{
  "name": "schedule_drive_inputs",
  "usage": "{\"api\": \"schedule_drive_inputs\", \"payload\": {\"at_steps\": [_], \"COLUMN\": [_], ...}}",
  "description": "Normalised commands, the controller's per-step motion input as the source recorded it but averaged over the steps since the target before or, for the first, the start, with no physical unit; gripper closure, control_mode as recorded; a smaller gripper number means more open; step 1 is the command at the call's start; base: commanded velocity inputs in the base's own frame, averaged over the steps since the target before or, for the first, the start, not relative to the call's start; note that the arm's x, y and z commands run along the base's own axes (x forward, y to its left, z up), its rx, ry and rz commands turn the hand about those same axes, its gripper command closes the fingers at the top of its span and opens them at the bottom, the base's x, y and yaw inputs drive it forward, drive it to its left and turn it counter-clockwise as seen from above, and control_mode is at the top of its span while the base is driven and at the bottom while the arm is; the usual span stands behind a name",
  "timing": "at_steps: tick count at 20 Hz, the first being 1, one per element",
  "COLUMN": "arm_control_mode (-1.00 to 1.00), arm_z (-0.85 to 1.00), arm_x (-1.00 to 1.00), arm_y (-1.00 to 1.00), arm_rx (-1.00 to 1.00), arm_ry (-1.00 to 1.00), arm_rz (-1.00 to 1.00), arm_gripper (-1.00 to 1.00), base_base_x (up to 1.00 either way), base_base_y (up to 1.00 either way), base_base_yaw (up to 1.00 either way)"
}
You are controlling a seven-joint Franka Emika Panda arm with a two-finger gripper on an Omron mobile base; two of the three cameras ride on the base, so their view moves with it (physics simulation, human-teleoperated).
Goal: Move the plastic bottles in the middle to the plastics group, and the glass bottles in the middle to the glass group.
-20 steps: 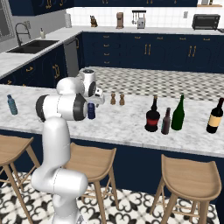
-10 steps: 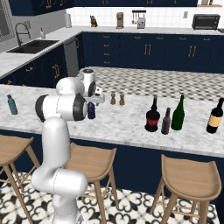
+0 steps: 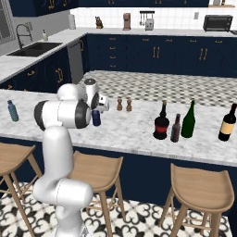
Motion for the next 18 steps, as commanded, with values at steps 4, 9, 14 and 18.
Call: {"api": "schedule_drive_inputs", "payload": {"at_steps": [4, 9, 14, 18], "arm_control_mode": [-1.00, -1.00, -1.00, -1.00], "arm_z": [0.00, 0.00, 0.00, 0.00], "arm_x": [0.00, 0.00, 0.00, 0.06], "arm_y": [0.06, -0.01, -0.07, 0.00], "arm_rx": [0.00, 0.00, 0.00, 0.00], "arm_ry": [-0.07, 0.00, 0.00, 0.00], "arm_rz": [0.05, 0.00, 0.00, 0.00], "arm_gripper": [-1.00, -1.00, -1.00, -1.00], "base_base_x": [0.00, 0.00, 0.00, 0.00], "base_base_y": [0.00, 0.00, 0.00, 0.00], "base_base_yaw": [0.00, 0.00, 0.00, 0.00]}}
